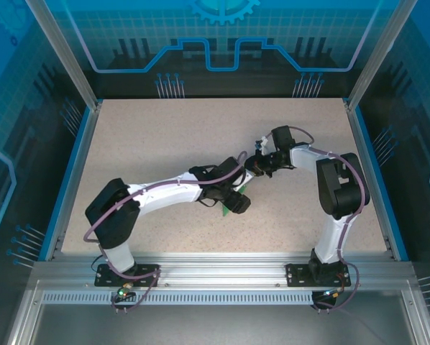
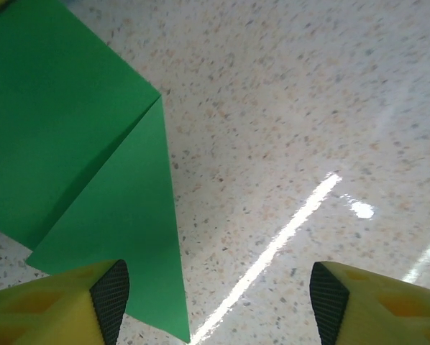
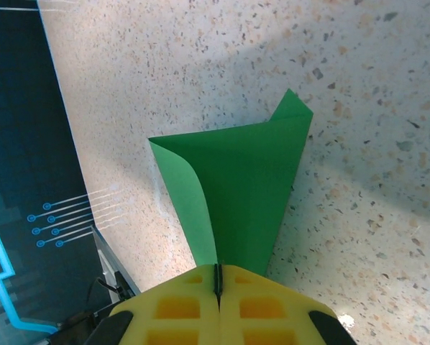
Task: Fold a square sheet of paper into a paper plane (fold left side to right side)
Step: Fold the wing for the fifth time at the center of the table.
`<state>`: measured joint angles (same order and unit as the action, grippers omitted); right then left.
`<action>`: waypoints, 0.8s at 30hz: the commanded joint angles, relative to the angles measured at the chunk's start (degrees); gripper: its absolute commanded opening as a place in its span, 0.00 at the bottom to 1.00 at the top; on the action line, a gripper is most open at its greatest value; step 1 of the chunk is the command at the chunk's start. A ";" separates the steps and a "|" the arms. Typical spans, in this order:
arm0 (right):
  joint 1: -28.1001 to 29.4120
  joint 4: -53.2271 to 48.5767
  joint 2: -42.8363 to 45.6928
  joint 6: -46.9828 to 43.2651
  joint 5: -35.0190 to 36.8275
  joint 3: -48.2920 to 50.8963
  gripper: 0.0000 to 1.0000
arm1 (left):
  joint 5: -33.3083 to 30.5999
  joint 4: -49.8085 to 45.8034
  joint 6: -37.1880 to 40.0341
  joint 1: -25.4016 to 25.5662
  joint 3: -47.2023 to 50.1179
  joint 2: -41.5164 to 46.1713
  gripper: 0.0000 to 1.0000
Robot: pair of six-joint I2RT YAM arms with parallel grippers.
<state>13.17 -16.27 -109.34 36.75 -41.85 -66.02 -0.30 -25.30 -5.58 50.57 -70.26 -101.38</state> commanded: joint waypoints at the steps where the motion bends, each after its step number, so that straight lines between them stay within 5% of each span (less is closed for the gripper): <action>1: 0.90 -1.92 -1.14 1.90 0.29 -1.31 0.00 | -4.06 -1.34 0.62 0.89 -2.06 -2.17 0.71; 12: 1.25 -2.67 -1.67 2.09 0.57 -2.01 0.00 | -11.15 -2.39 -0.07 2.26 -3.83 -7.09 0.70; 24: 1.68 -3.46 -2.41 2.10 1.21 -2.53 0.00 | -16.69 -1.35 -0.86 3.26 -2.63 -8.65 0.56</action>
<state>13.87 -17.63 -110.63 38.22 -40.64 -67.18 -14.35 -26.52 -6.07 53.21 -72.71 -109.19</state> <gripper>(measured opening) 0.044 0.571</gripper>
